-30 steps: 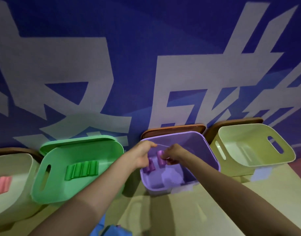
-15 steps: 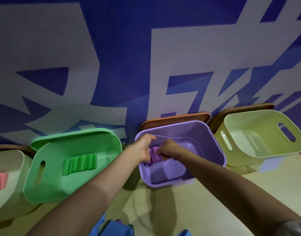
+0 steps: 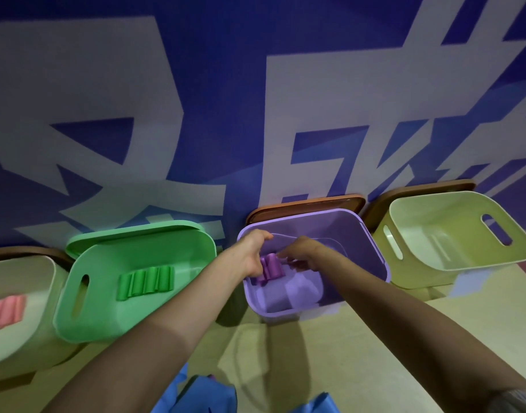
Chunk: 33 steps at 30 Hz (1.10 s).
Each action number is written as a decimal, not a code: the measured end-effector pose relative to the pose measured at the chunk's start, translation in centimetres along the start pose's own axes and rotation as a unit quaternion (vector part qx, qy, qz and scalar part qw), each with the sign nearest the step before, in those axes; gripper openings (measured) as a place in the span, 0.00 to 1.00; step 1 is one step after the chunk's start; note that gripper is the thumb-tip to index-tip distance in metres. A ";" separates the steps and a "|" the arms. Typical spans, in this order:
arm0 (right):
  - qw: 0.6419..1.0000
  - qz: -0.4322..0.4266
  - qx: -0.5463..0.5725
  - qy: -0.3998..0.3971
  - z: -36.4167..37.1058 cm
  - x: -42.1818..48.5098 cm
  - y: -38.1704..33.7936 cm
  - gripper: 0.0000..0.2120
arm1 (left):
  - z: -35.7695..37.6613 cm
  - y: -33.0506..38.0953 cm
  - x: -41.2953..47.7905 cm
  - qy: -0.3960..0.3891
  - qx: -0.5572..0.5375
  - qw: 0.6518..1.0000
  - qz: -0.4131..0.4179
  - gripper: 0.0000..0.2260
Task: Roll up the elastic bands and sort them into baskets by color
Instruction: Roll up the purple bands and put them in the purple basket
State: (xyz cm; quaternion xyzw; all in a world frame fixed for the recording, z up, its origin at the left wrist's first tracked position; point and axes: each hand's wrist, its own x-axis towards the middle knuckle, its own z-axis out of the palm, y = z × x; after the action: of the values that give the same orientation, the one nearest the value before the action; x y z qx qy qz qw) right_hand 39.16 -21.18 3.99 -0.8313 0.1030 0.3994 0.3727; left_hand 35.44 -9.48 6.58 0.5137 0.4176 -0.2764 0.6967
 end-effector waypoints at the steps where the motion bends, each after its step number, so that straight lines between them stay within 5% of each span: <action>1: 1.000 -0.005 0.014 0.000 -0.5 -0.8 -0.1 0.08 | 0.1 0.1 -0.9 -0.015 0.002 1.000 0.009 0.23; 7: 0.982 -0.156 0.097 0.035 -2.9 -9.6 -1.1 0.08 | -0.9 -0.5 -7.3 -0.075 0.026 0.993 0.085 0.22; 14: 0.940 -0.312 0.130 0.055 0.4 -20.0 0.2 0.11 | -4.5 -4.7 -15.1 -0.111 0.024 0.975 0.190 0.05; 22: 0.897 -0.379 0.225 -0.038 11.2 -23.2 6.3 0.07 | -12.2 -15.4 -16.7 -0.084 -0.010 0.953 0.291 0.07; 25: 0.914 -0.365 0.176 -0.029 14.8 -21.3 8.8 0.08 | -14.5 -19.7 -14.6 0.008 0.034 0.949 0.315 0.05; 28: 0.932 -0.362 -0.001 -0.005 18.3 -18.4 11.5 0.12 | -16.6 -23.9 -11.5 0.059 0.144 0.920 0.359 0.07; 33: 0.894 -0.410 -0.157 0.088 21.8 -15.1 14.8 0.18 | -18.4 -28.7 -7.3 0.107 0.301 0.842 0.434 0.13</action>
State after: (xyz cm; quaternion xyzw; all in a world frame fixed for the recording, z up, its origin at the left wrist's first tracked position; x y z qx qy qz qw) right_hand 9.44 -18.18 -1.55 -0.8790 -0.2792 0.1473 0.3573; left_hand 2.94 -1.60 -3.25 0.8532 0.1207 -0.0012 0.5073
